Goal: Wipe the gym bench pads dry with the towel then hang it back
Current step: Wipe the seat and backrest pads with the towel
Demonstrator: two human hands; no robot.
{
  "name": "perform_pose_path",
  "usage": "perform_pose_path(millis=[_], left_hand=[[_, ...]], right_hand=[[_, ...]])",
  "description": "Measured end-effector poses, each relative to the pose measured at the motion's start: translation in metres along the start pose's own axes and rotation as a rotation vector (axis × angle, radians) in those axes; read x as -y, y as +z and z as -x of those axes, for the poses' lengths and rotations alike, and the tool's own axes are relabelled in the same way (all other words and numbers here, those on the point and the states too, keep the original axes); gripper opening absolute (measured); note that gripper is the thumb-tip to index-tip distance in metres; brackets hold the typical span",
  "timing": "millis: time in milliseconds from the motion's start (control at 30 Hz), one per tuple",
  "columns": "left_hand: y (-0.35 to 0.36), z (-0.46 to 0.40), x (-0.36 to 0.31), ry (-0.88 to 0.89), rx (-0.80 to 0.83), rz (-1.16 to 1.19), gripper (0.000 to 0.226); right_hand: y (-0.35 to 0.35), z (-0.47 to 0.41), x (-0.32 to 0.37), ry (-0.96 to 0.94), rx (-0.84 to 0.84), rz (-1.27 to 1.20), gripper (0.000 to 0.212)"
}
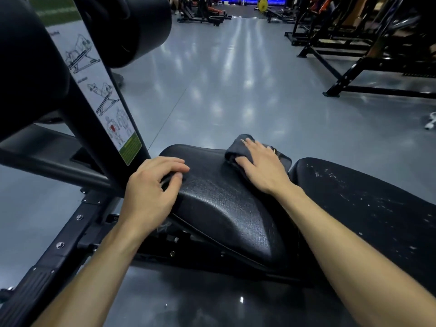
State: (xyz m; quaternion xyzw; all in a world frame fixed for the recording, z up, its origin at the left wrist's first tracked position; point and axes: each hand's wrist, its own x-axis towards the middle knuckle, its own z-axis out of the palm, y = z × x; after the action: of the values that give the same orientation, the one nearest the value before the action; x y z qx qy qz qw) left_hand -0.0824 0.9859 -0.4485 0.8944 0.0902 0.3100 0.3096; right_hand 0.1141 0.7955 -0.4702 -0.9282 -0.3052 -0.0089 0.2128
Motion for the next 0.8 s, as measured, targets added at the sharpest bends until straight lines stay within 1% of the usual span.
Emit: perform_pose_path(millis=[67, 100, 167, 233, 300, 333, 400, 433, 467, 533, 633, 700, 733, 800], left_hand=[[-0.002, 0.000, 0.003, -0.008, 0.002, 0.010, 0.023], [-0.002, -0.002, 0.004, -0.011, 0.002, 0.013, 0.023], [0.002, -0.005, 0.005, -0.015, 0.000, 0.021, 0.023], [0.006, -0.008, 0.003, -0.006, -0.001, 0.022, 0.023], [0.010, -0.009, 0.000, 0.018, 0.002, 0.024, 0.023], [0.011, -0.009, -0.002, 0.029, 0.008, 0.025, 0.023], [0.012, -0.006, -0.006, 0.043, 0.019, 0.027, 0.023], [0.012, -0.005, -0.007, 0.045, 0.023, 0.026, 0.023], [0.011, -0.004, -0.007, 0.045, 0.026, 0.023, 0.024], [0.010, -0.004, -0.005, 0.054, 0.031, 0.016, 0.023], [0.012, -0.006, -0.001, 0.070, 0.039, 0.002, 0.024], [0.016, -0.009, 0.001, 0.078, 0.039, -0.008, 0.022], [0.017, -0.010, 0.002, 0.085, 0.040, -0.013, 0.019], [0.019, -0.009, -0.001, 0.098, 0.047, -0.014, 0.019]], right_hand=[[-0.001, 0.040, 0.008, -0.127, 0.022, -0.009, 0.077], [-0.001, 0.068, 0.011, -0.209, 0.022, -0.016, 0.078], [-0.001, 0.119, 0.014, -0.312, 0.051, -0.027, 0.077], [-0.007, 0.126, 0.004, -0.369, 0.091, -0.045, 0.077], [-0.011, 0.095, -0.011, -0.332, 0.090, -0.051, 0.075], [-0.011, 0.070, -0.018, -0.262, 0.070, -0.057, 0.074], [-0.012, 0.023, -0.028, -0.052, 0.033, -0.061, 0.073], [-0.010, 0.009, -0.029, 0.022, 0.023, -0.048, 0.072], [-0.007, 0.005, -0.027, 0.042, 0.009, -0.025, 0.073], [-0.004, 0.031, -0.018, -0.028, 0.021, -0.032, 0.076], [-0.009, 0.120, 0.002, -0.259, 0.063, -0.075, 0.079], [-0.010, 0.160, 0.006, -0.368, 0.115, -0.066, 0.081], [-0.014, 0.161, 0.003, -0.387, 0.135, -0.075, 0.080], [-0.020, 0.137, -0.008, -0.340, 0.152, -0.106, 0.077]])
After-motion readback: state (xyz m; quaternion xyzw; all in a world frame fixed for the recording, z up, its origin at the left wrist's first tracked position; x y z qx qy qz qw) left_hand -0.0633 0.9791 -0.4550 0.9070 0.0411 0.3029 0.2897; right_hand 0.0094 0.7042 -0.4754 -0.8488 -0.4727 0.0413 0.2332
